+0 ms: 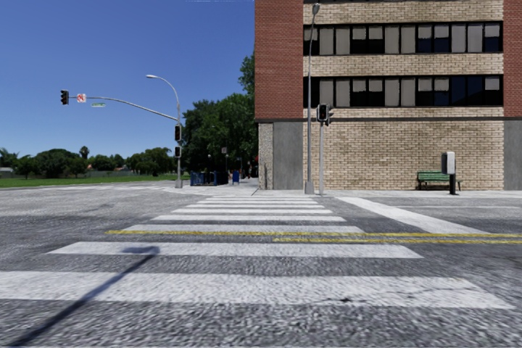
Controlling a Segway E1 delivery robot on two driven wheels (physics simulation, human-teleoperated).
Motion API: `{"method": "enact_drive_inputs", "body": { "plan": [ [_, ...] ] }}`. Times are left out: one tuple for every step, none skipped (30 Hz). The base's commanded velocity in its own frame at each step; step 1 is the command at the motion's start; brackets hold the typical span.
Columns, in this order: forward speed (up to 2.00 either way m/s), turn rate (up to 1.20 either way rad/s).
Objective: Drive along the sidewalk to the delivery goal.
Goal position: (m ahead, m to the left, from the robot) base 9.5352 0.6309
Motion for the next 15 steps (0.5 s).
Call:
{"method": "enact_drive_inputs", "body": {
  "plan": [
    [2.0, 0.0],
    [2.0, 0.0],
    [2.0, 0.0],
    [2.0, 0.0],
    [2.0, 0.0],
    [2.0, 0.0],
    [2.0, 0.0],
    [2.0, 0.0],
    [2.0, 0.0],
    [2.0, 0.06],
    [2.0, 0.06],
    [2.0, 0.11],
    [2.0, 0.12],
    [2.0, 0.12],
    [2.0, 0.12]
  ]
}}
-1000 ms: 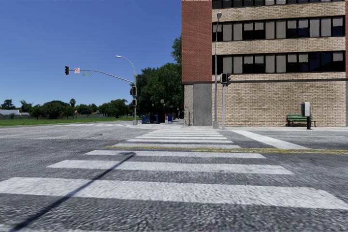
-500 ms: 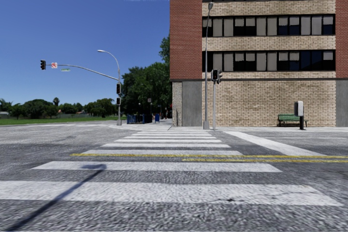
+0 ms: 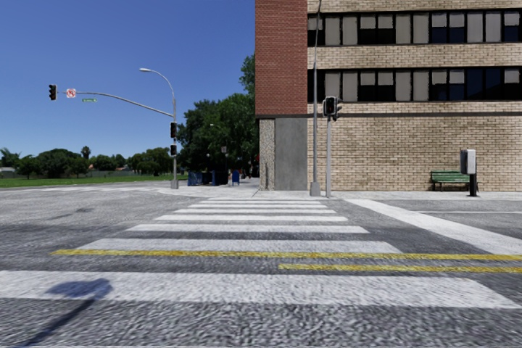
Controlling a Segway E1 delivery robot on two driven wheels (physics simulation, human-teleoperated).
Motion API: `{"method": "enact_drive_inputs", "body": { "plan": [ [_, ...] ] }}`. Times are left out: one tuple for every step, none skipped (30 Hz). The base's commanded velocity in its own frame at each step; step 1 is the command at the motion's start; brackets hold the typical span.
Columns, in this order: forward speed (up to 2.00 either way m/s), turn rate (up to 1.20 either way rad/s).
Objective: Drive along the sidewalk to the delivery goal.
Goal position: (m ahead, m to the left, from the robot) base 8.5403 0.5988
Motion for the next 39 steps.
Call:
{"method": "enact_drive_inputs", "body": {
  "plan": [
    [2.0, 0.13],
    [2.0, 0.18],
    [2.0, 0.18],
    [2.0, 0.29],
    [2.0, 0.35],
    [2.0, 0.36],
    [2.0, 0.36],
    [2.0, 0.36],
    [2.0, 0.29],
    [2.0, 0.29],
    [2.0, 0.04],
    [2.0, 0.0],
    [2.0, 0.0],
    [2.0, 0.0],
    [2.0, 0.0],
    [2.0, 0.0],
    [2.0, 0.0],
    [2.0, 0.0],
    [2.0, 0.0],
    [2.0, 0.0],
    [2.0, 0.0],
    [2.0, 0.0],
    [2.0, 0.0],
    [2.0, 0.0],
    [2.0, 0.0],
    [2.0, 0.0],
    [2.0, 0.0],
    [2.0, 0.0],
    [2.0, 0.0],
    [2.0, 0.0],
    [2.0, 0.0],
    [2.0, 0.0],
    [2.0, 0.0],
    [2.0, 0.0],
    [2.0, 0.0],
    [2.0, 0.0],
    [2.0, 0.0],
    [2.0, 0.0],
    [2.0, 0.0]
  ]
}}
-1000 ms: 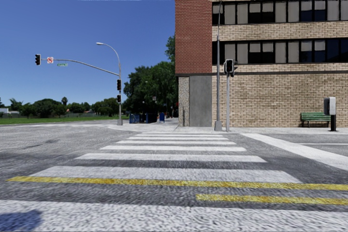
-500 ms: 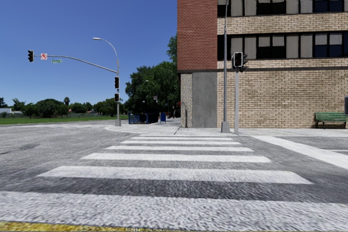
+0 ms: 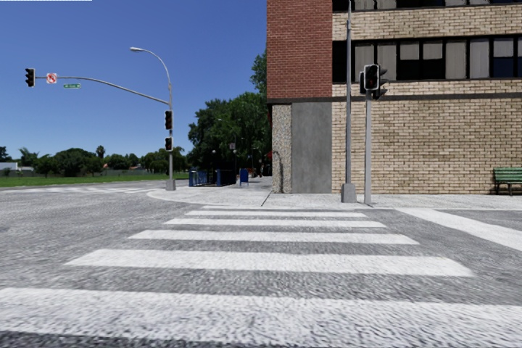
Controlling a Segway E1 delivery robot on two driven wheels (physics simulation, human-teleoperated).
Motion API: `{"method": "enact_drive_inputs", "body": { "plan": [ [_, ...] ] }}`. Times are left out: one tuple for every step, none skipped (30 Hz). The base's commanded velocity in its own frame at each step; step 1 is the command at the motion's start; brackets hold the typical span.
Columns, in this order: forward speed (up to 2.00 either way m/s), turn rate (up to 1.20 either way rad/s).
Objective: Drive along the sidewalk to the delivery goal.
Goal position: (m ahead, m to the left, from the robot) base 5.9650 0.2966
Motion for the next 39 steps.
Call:
{"method": "enact_drive_inputs", "body": {
  "plan": [
    [2.0, 0.0],
    [2.0, 0.0],
    [2.0, 0.01],
    [2.0, 0.01],
    [2.0, 0.02],
    [2.0, 0.07],
    [2.0, 0.16],
    [2.0, 0.16],
    [2.0, 0.24],
    [2.0, 0.27],
    [2.0, 0.27],
    [2.0, 0.27],
    [2.0, 0.26],
    [2.0, 0.19],
    [2.0, 0.19],
    [2.0, 0.0],
    [2.0, 0.0],
    [2.0, 0.0],
    [2.0, 0.0],
    [2.0, 0.0],
    [2.0, 0.0],
    [2.0, 0.0],
    [2.0, 0.0],
    [2.0, 0.0],
    [2.0, 0.0],
    [2.0, 0.0],
    [2.0, 0.0],
    [2.0, 0.0],
    [2.0, 0.0],
    [2.0, 0.0],
    [2.0, 0.0],
    [2.0, 0.0],
    [2.0, 0.0],
    [2.0, 0.0],
    [2.0, 0.0],
    [2.0, 0.0],
    [2.0, 0.0],
    [2.0, 0.0],
    [2.0, 0.0]
  ]
}}
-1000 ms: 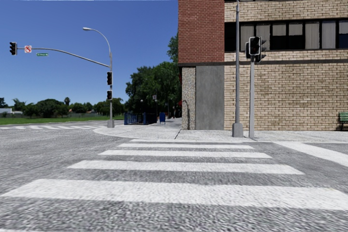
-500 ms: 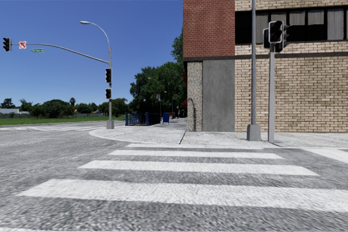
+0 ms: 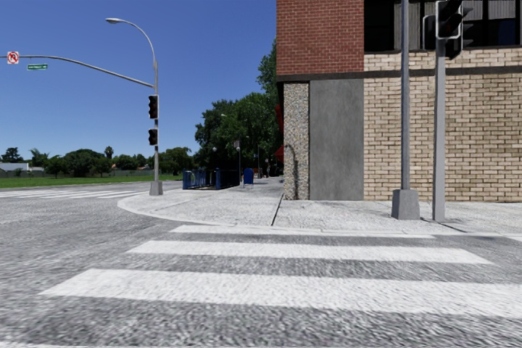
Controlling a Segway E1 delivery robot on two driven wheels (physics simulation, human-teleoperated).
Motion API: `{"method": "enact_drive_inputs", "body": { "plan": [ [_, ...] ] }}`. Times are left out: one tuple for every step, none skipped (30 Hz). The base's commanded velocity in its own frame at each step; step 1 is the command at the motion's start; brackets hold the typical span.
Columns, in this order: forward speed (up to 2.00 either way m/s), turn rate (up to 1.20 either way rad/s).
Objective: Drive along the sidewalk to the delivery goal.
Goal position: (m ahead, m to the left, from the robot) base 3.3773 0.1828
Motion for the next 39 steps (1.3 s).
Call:
{"method": "enact_drive_inputs", "body": {
  "plan": [
    [2.0, 0.0],
    [2.0, 0.0],
    [2.0, 0.0],
    [2.0, 0.0],
    [2.0, 0.0],
    [2.0, 0.0],
    [2.0, 0.0],
    [2.0, 0.0],
    [2.0, 0.0],
    [2.0, 0.0],
    [2.0, 0.0],
    [2.0, 0.0],
    [2.0, 0.0],
    [2.0, 0.0],
    [2.0, 0.0],
    [2.0, 0.0],
    [2.0, 0.0],
    [2.0, 0.0],
    [2.0, 0.0],
    [2.0, 0.0],
    [2.0, 0.0],
    [2.0, 0.0],
    [2.0, 0.0],
    [2.0, 0.0],
    [2.0, 0.0],
    [2.0, 0.0],
    [2.0, 0.0],
    [2.0, 0.0],
    [2.0, -0.05],
    [2.0, -0.05],
    [1.9, -0.18],
    [1.75, -0.24],
    [1.62, -0.27],
    [1.62, -0.27],
    [1.49, -0.27],
    [1.39, -0.27],
    [1.39, -0.27],
    [1.36, -0.27],
    [1.35, -0.27]
  ]
}}
